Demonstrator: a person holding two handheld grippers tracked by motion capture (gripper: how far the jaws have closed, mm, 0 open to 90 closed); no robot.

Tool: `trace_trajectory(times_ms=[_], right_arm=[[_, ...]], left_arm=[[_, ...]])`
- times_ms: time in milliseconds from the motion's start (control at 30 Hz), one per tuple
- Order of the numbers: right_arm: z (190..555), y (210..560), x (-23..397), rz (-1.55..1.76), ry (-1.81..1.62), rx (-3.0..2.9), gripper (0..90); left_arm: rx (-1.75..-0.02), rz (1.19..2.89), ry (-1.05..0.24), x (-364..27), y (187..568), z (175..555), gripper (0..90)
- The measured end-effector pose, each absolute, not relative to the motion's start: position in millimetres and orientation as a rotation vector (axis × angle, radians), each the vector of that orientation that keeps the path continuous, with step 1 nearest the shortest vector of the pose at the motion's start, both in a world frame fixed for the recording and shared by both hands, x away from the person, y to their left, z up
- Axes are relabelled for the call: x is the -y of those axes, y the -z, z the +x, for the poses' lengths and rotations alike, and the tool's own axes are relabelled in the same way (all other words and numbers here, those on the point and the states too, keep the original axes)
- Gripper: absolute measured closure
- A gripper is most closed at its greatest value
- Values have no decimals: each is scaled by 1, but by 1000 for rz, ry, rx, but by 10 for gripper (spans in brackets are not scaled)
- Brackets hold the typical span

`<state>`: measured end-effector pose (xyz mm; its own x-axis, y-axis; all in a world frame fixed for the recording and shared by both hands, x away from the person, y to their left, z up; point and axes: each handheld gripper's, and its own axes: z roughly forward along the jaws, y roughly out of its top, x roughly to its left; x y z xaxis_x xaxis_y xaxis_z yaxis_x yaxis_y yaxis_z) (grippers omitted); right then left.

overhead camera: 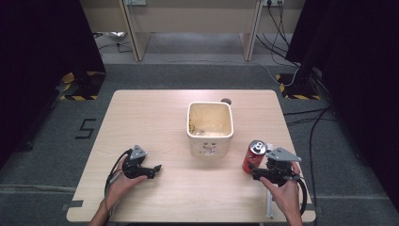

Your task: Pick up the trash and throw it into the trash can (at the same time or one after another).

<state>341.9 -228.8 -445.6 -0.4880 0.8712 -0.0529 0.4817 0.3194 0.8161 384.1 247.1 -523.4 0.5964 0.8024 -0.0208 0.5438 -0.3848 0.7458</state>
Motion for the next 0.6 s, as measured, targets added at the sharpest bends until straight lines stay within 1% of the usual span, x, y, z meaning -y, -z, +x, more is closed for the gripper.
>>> trace_trajectory(times_ms=[167,467,567,600], right_arm=[[349,450,229,1204,-1072,-2096,166],[355,455,227,1200,-1090,-2096,233],[357,457,226,1186,-1091,-2105,297],[357,457,226,1182,-1102,-2105,336]], left_arm=[[-1062,2088,-449,-247,523,384,139],[-1061,2089,-450,-247,523,384,139],[-1062,2088,-449,-247,523,384,139],[-1062,2088,-449,-247,523,384,139]])
